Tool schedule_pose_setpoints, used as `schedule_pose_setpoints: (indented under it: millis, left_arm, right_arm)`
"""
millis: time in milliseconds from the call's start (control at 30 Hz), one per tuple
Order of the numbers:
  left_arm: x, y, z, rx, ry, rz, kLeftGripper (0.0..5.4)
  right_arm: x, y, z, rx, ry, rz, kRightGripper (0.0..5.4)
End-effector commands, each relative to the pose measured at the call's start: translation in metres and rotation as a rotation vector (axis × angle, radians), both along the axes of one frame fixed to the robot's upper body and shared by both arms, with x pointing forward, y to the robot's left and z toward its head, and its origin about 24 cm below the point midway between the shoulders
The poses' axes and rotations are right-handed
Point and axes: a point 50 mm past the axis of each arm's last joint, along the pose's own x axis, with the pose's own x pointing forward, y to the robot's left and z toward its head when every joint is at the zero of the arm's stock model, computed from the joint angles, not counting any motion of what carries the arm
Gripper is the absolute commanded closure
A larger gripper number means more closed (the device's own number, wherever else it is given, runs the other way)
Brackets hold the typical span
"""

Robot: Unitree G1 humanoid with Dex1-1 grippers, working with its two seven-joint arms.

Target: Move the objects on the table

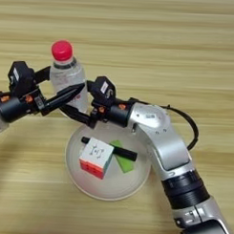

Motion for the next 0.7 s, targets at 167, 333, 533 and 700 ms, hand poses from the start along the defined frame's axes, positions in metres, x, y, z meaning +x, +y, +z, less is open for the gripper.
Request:
schedule_pose_setpoints:
  millis: [167, 333, 533, 700]
  left_arm:
    - [0.000, -0.001, 0.006, -0.018, -0.029, -0.003, 1.72]
    - [-0.002, -0.001, 0.008, -0.030, -0.031, -0.012, 1.18]
    - [-0.002, 0.000, 0.009, -0.038, -0.031, -0.010, 0.53]
    - [-0.002, 0.001, 0.009, -0.046, -0.032, -0.007, 0.08]
  right_arm:
    - [0.001, 0.004, 0.008, 0.013, -0.024, 0.006, 2.01]
    - [0.004, 0.001, 0.008, 0.022, -0.019, -0.021, 2.18]
    - [0.007, -0.005, 0.007, 0.034, -0.012, -0.056, 2.23]
    - [0.010, -0.013, 0.006, 0.050, -0.007, -0.095, 2.23]
